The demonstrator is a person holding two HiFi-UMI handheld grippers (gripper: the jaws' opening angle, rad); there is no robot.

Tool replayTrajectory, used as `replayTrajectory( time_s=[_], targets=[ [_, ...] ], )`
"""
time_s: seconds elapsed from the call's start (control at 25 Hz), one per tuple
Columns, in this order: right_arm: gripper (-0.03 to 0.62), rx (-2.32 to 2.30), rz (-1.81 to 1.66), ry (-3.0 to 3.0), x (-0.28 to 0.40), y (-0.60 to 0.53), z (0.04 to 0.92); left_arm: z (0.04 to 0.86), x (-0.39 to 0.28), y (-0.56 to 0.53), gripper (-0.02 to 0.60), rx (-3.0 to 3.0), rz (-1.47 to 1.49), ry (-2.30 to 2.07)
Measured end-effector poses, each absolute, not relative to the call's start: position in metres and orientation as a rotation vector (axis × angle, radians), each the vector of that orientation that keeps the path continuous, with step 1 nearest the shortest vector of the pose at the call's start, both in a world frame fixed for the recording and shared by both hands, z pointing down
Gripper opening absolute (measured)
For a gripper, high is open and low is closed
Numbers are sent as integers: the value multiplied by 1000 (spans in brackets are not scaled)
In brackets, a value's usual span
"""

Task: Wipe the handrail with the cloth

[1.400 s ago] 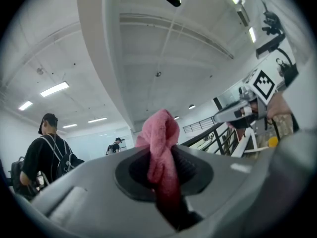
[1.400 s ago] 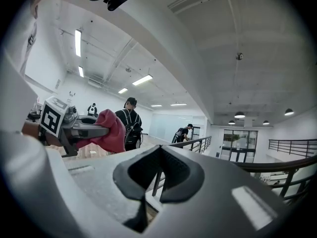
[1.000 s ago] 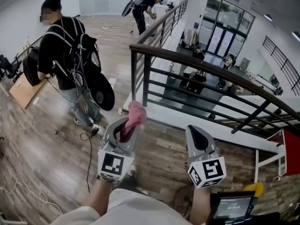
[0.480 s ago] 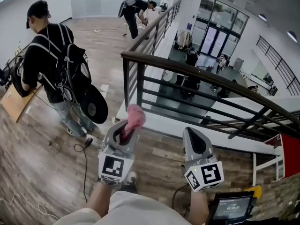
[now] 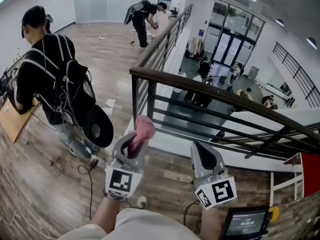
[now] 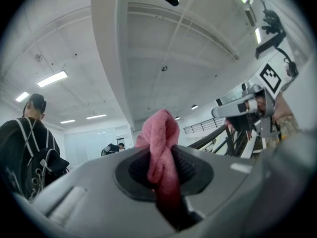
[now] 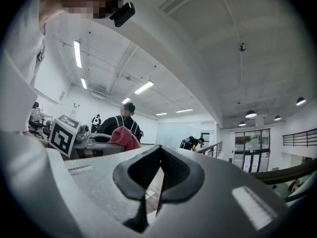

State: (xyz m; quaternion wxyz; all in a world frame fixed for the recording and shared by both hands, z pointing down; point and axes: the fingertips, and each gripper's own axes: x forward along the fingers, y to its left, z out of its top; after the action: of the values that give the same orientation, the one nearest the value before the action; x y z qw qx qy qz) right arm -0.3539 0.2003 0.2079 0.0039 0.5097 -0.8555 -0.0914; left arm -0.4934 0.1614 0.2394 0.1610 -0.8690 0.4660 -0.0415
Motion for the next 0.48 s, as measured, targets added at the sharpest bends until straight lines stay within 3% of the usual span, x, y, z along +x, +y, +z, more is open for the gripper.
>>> replayTrajectory(
  time_s=[0.48],
  targets=[
    [2,1616,-192,-2709,-380,128,214,241,-507,98,74,-2498,-120,1269]
  ],
)
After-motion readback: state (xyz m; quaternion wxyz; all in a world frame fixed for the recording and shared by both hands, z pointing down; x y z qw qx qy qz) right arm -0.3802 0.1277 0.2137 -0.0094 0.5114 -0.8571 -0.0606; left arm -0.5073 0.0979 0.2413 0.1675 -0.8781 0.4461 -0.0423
